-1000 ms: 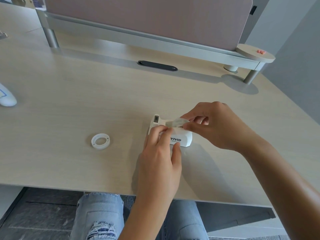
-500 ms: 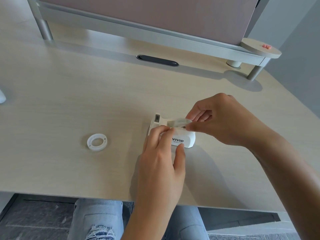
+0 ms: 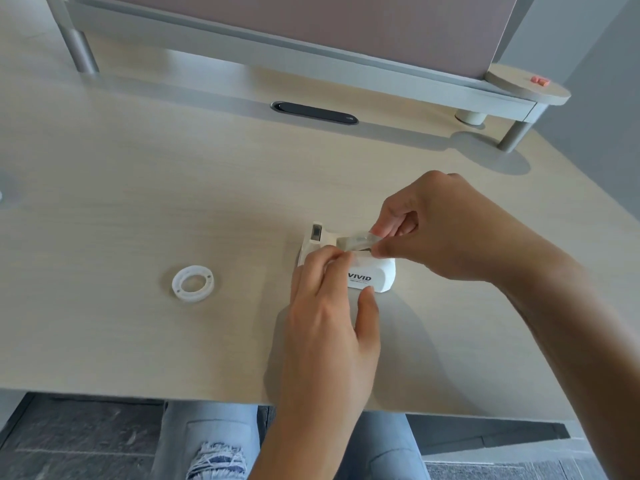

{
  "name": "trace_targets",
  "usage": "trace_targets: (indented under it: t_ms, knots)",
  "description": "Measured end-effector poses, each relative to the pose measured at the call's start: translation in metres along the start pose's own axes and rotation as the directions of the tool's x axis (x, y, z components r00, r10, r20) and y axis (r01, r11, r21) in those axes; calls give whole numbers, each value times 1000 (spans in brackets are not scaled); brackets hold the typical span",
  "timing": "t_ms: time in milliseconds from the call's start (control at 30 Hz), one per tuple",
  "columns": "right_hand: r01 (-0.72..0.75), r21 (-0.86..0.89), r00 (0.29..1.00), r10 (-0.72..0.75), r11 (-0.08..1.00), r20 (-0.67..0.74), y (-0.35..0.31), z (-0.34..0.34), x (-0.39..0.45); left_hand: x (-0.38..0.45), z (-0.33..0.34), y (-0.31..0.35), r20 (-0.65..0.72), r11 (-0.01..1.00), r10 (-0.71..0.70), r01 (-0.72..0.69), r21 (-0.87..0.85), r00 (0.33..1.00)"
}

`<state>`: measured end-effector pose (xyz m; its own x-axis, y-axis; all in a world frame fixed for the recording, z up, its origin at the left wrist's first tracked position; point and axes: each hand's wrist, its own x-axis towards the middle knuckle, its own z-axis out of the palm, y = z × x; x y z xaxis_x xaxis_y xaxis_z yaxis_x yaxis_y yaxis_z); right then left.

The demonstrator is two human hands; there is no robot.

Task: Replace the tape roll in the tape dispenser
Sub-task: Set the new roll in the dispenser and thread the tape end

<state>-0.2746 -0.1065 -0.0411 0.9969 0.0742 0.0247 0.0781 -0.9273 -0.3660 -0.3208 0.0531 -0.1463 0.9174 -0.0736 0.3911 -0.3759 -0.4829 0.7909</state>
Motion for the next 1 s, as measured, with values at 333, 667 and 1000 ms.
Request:
trace_targets:
  t_ms: [333, 667, 1000]
  knots:
    - [-24, 62, 986, 34, 998, -166, -3, 13, -21, -4, -6, 7, -26, 998, -12, 14, 69, 1000]
    - [-13, 34, 999, 15, 999, -50, 2, -1, -15, -4, -5, 10, -36, 996, 10, -7, 86, 999]
    - [30, 362, 978, 47, 932, -201, 25, 25, -22, 48, -2, 22, -41, 987, -155, 156, 43, 987]
